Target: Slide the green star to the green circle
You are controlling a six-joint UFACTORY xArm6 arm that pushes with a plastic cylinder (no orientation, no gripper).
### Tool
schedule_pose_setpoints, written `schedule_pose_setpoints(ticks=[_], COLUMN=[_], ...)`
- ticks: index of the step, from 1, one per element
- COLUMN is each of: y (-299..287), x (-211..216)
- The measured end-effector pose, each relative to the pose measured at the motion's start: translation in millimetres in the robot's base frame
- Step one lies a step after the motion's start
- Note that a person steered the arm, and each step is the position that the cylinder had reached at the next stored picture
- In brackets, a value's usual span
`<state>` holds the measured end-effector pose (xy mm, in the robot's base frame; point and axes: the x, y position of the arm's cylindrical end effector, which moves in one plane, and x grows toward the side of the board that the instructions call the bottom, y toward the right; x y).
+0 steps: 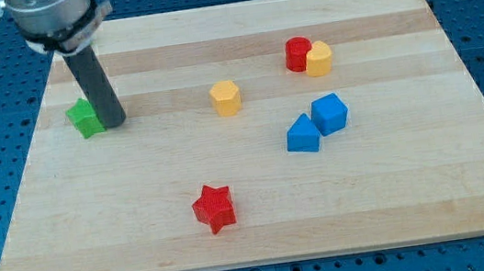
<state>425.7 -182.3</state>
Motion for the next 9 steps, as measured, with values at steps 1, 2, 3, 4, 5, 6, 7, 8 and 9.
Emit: schedule_pose_setpoints(ticks=[1,2,3,4,5,6,7,8,9], y=[7,-14,-36,-42,-44,-43,-43,-46,-46], x=[36,37,7,-32,-68,-85,-97,-120,-121])
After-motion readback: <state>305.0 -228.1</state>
